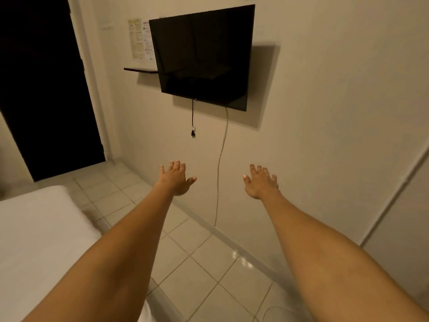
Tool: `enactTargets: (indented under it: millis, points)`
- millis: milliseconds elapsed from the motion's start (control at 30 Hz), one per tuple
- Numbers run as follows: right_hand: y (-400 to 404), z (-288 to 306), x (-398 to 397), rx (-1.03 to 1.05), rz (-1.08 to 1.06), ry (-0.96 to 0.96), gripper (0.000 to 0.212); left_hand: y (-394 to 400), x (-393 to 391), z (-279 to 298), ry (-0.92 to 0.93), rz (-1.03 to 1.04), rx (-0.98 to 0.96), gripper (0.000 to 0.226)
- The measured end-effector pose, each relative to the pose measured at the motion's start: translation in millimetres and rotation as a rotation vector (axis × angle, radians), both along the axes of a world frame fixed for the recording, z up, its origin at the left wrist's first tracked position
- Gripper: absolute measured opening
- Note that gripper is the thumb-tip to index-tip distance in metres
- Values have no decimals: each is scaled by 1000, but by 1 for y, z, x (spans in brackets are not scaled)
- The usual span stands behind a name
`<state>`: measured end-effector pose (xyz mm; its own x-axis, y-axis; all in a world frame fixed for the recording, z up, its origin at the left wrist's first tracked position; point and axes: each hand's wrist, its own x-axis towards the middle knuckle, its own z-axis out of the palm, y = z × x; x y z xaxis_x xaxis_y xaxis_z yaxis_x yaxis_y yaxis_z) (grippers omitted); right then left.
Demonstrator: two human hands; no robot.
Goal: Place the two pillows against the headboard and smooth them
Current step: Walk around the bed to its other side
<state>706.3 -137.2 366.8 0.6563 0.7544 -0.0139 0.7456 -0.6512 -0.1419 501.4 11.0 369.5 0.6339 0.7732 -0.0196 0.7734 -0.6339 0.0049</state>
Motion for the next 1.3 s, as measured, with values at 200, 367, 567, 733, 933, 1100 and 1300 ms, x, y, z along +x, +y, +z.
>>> enactTargets:
  millis: [200, 367, 567, 733, 933, 1100, 1300]
  points:
    - [50, 6, 58, -5, 26, 11, 62, 45, 58, 8, 6, 34, 2, 77]
    - [89, 13, 106, 14, 50, 20, 62, 77, 108, 20, -6, 51, 8, 76]
    - [153, 10, 157, 8, 151, 7, 62, 120, 151, 20, -43, 139, 16, 76]
    - [219, 12, 176, -12, 289, -5, 62, 152, 160, 17, -64, 267, 13, 76]
    - [304, 16, 164, 2, 457, -11, 62, 199, 135, 6, -56, 415, 12, 76]
    - [377, 11, 143, 10, 543, 1, 62, 253, 105, 4, -65, 485, 19, 75]
    - [489, 1, 112, 7, 592, -4, 62, 356, 77, 0, -50, 521, 38, 75]
